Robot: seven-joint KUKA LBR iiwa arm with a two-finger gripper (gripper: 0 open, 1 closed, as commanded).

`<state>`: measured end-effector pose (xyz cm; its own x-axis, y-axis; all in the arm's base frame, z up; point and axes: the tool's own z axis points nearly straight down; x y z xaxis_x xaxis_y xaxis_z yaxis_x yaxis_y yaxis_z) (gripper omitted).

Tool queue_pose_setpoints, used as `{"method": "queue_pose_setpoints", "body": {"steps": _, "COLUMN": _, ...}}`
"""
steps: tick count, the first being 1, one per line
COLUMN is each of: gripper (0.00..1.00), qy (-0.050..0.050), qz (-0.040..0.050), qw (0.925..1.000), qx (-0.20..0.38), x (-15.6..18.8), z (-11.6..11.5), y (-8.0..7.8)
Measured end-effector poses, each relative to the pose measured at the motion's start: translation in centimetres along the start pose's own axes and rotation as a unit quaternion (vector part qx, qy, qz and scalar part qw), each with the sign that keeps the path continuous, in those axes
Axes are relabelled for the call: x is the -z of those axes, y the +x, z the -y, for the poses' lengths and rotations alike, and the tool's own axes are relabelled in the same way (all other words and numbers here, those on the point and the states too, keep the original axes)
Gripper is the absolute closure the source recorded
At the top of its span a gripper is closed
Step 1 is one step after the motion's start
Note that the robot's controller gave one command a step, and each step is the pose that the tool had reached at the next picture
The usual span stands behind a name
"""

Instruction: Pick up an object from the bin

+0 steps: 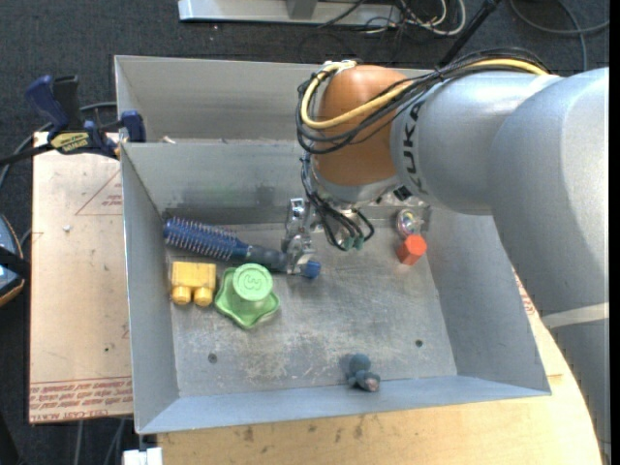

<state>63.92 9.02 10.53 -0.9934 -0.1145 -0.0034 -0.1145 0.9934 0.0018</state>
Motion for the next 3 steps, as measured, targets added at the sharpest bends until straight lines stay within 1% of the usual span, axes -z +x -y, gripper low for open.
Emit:
{"method": "queue_pose_setpoints", "body": {"steps": 1, "gripper": 1.00, "qy": 0.001, "qz": 0.0044, "qw": 0.9962, "qx": 0.087, "x": 15.4, "z": 0.7, "y": -0.9}}
{"method": "queue_pose_setpoints", "body": {"steps": 2, "gripper": 0.00, "qy": 0.000, "qz": 0.0004, "qw": 0.9963, "qx": 0.086, "x": 14.9, "z": 0.7, "y": -0.7}}
{"method": "queue_pose_setpoints", "body": {"steps": 3, "gripper": 0.00, "qy": 0.000, "qz": -0.0061, "qw": 0.9963, "qx": 0.086, "x": 5.6, "z": 4.6, "y": 4.0}}
